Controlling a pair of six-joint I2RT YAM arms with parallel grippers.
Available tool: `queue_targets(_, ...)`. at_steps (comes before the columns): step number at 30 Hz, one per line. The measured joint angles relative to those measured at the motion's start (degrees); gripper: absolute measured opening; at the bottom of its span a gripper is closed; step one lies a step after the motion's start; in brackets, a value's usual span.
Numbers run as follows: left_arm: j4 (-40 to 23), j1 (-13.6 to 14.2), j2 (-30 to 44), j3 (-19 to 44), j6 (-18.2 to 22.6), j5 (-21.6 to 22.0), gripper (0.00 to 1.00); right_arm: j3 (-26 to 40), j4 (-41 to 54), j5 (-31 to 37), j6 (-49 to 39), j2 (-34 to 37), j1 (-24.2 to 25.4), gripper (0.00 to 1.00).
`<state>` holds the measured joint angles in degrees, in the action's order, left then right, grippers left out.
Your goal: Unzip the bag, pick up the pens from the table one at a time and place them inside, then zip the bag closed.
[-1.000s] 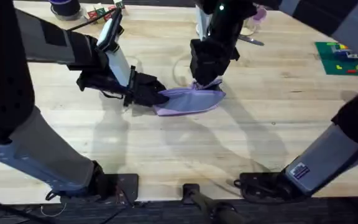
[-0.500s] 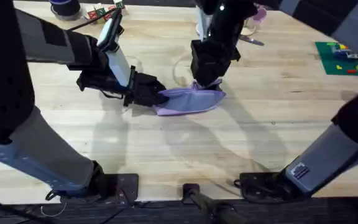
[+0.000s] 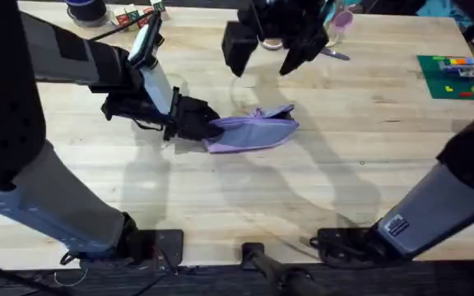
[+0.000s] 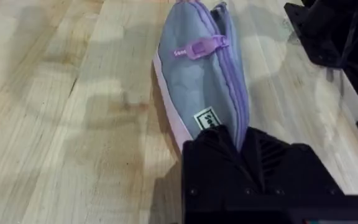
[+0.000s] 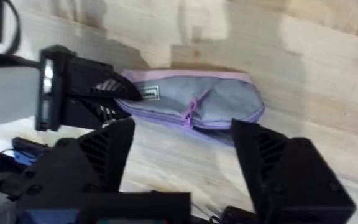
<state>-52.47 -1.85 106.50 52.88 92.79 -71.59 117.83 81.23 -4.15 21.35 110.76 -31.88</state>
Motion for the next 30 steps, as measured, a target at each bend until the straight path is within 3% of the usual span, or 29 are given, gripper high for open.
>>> queue_targets(4,0.00,0.00,0.00,0.00,0.00,-0.02,0.043,2.70,0.33,0.01,-0.19,0.00,0.00,0.993)
queue_targets(30,0.00,0.00,0.00,0.00,0.00,0.00,0.042,4.04,1.59,0.01,-0.21,0.00,0.00,0.996)
